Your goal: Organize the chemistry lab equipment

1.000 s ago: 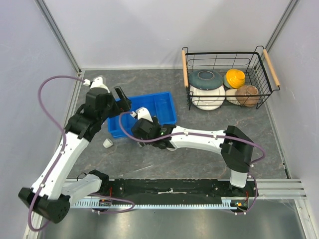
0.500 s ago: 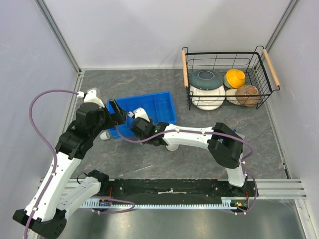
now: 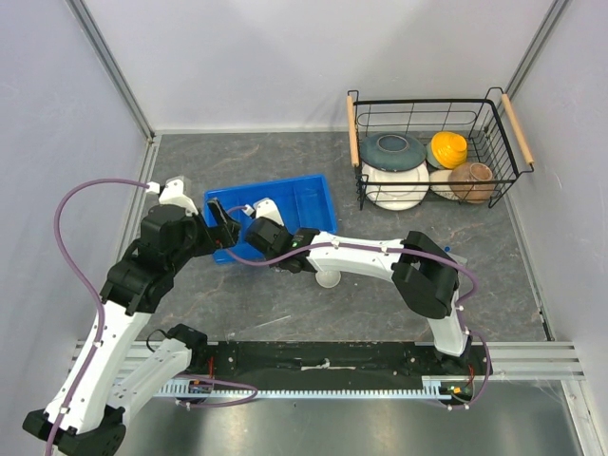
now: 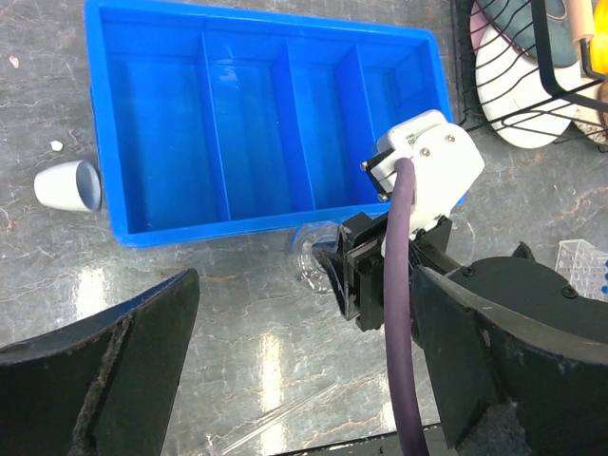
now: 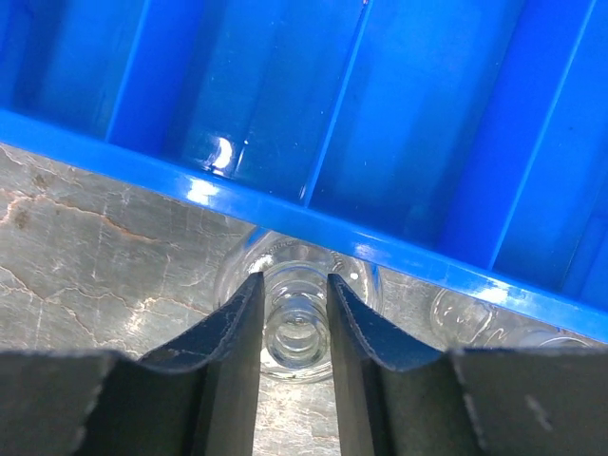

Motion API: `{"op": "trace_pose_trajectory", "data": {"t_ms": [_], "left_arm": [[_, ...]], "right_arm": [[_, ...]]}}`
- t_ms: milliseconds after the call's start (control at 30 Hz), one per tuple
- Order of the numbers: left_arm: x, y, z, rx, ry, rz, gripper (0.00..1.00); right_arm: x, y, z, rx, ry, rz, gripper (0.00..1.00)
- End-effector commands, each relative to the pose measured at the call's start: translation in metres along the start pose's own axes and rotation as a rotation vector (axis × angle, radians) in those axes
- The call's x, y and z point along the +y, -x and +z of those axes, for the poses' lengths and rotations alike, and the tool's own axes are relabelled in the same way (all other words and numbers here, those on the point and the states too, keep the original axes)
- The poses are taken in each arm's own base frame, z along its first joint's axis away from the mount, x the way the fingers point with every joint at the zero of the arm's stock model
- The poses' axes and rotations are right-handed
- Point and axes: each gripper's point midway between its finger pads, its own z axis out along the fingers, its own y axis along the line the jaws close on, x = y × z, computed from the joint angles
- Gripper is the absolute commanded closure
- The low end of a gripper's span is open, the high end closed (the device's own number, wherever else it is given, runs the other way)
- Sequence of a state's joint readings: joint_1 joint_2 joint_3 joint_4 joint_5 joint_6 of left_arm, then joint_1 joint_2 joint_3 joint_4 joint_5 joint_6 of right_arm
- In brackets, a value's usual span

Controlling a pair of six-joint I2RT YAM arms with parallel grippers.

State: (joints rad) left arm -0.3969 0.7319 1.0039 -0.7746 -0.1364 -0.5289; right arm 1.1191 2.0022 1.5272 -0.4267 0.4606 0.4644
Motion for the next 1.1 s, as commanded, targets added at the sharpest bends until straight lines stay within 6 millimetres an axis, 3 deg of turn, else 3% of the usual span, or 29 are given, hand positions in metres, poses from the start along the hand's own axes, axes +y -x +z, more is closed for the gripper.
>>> {"op": "trace_pose_trajectory", "data": {"t_ms": [0, 133, 400, 567, 800, 1067], "left_arm": [[0.005, -0.009, 0.000, 0.024, 0.003, 0.054, 0.01], [0.007, -0.008, -0.001, 0.018, 0.012, 0.058, 0.01], [0.006, -0.006, -0.002, 0.013, 0.009, 0.061, 0.01], [0.007, -0.005, -0.001, 0.012, 0.016, 0.061, 0.01], [0.004, -0.007, 0.003, 0.019, 0.004, 0.059, 0.01], [0.003, -0.009, 0.004, 0.020, -0.011, 0.057, 0.01]], "right_arm": [[0.003, 0.017, -0.003, -0.036, -0.006, 0.033, 0.66], [0.000, 0.014, -0.004, -0.028, -0.017, 0.031, 0.71], [-0.002, 0.012, -0.010, -0.017, -0.020, 0.038, 0.97], [0.006, 0.012, -0.024, 0.001, 0.010, 0.038, 1.00], [0.012, 0.031, -0.073, -0.036, 0.043, 0.036, 1.00], [-0.012, 0.069, -0.130, -0.126, 0.030, 0.062, 1.00]]}}
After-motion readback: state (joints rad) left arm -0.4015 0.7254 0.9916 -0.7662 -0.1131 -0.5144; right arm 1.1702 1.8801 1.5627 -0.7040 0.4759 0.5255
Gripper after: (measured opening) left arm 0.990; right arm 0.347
